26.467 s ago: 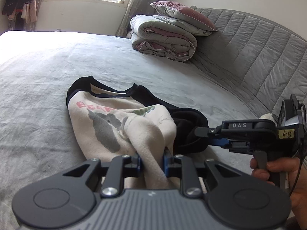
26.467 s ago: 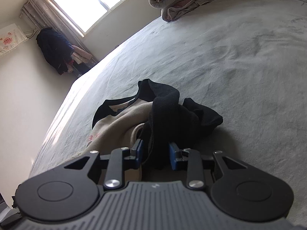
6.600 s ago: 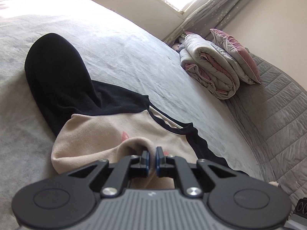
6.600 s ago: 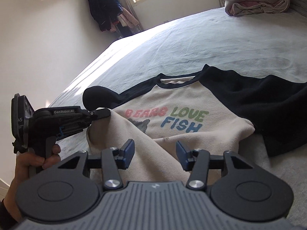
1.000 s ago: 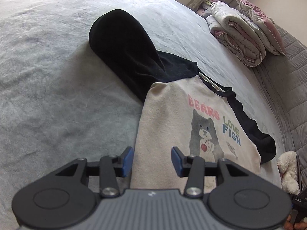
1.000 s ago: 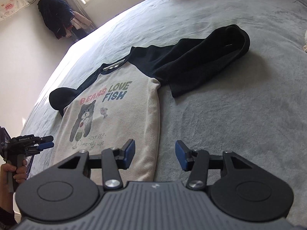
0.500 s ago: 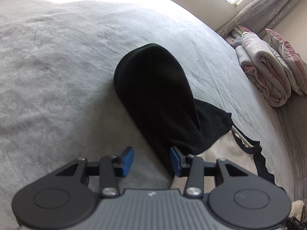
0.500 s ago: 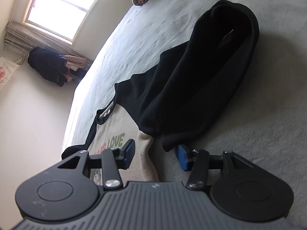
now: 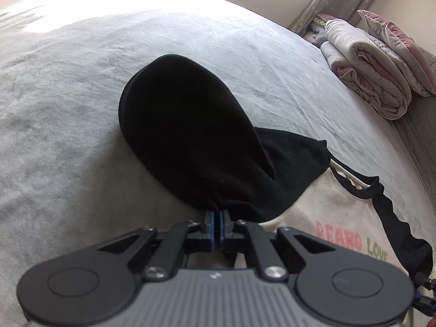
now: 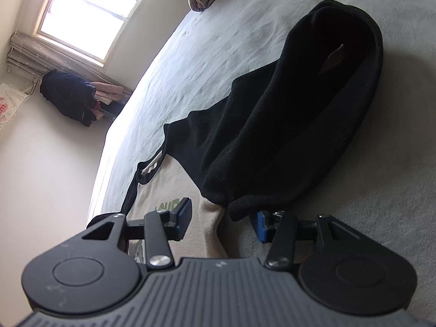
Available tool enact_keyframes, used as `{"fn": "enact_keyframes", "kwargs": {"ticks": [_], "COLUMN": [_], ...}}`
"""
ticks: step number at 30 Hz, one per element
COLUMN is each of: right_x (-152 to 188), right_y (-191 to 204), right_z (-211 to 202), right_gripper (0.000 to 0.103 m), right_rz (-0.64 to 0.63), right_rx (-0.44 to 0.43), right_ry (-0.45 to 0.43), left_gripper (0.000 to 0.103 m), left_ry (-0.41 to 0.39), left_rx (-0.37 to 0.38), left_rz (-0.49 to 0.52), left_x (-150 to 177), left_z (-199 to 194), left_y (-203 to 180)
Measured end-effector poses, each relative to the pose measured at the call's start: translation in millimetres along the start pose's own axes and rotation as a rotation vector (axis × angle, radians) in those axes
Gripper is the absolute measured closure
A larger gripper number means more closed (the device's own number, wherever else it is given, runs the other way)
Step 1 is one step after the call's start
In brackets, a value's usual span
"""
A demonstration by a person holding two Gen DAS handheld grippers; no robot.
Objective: Fold clothes
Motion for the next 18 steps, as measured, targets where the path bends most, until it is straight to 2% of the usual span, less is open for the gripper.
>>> {"fn": "enact_keyframes", "kwargs": {"ticks": [3,10,14,18], "right_x": [1,2,1,0], "right_y": [1,3,5,8], "right_z": [1,2,2,4], "right_gripper": [0.052,0.052,0.052,0.052], "right_rz": [-0.016,-0.05,-0.067,-0.087], "right_rx": [0.008,0.026,0.036,0.048], "right_ry": [-0.002,-0.008,-0.015,-0.025], "left_gripper": [0.099,0.1,0.1,0.099], "left_ry": [-0.037,-0.146,-0.198,-0.216], "left_rx": [-0.098,-0.345,-0.45,-0.484], "left_rz": [0.095,0.246,0.246,0.2], "left_x": [-12,-58,-84,-97], "left_z": [-11,-42,-61,-74], "left_y": [3,26,47,67]}}
Point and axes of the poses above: each gripper's, at about its wrist camera, not at the fingertips, and z roughly the way its jaws point, y to its left, x to its underside, the point moved 10 cm from there along z, roughly the way its jaws point, and after that the axes turned 1 degree about z, right-handed, at the moved point
